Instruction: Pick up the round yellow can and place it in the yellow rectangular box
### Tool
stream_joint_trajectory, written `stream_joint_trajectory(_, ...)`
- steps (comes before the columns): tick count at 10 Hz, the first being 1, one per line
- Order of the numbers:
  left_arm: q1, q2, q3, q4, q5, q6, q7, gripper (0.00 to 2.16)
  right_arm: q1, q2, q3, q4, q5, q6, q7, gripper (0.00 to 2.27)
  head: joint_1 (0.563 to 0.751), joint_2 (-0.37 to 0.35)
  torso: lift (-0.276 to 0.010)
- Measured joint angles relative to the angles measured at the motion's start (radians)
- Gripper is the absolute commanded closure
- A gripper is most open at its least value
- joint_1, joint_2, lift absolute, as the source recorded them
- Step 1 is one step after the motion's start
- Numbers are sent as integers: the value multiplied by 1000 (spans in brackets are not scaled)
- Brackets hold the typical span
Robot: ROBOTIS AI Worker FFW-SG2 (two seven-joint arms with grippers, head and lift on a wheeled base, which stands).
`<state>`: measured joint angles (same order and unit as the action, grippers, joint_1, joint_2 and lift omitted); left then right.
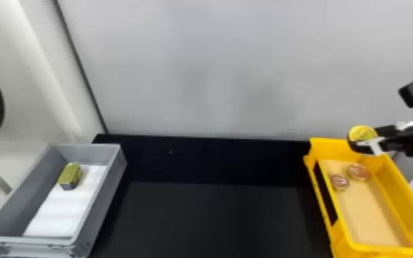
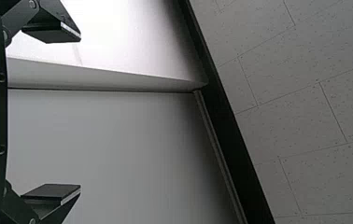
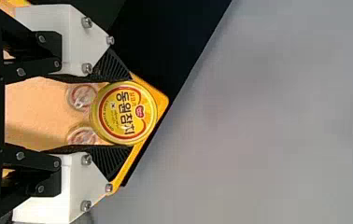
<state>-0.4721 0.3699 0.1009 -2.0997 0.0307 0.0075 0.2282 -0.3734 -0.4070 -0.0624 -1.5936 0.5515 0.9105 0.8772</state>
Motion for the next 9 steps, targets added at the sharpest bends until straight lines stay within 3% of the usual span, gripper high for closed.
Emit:
stream_joint_trajectory(5,-3,3,-1,-2,-2,0,-3,137,77,-1,-124,42,68,11,13,668,663,54,-10)
stream_joint_trajectory(9,-1,5,-1,-3,-3,0,-6,137,105,17,-166,152,62,-37,-2,668,663,54,-10)
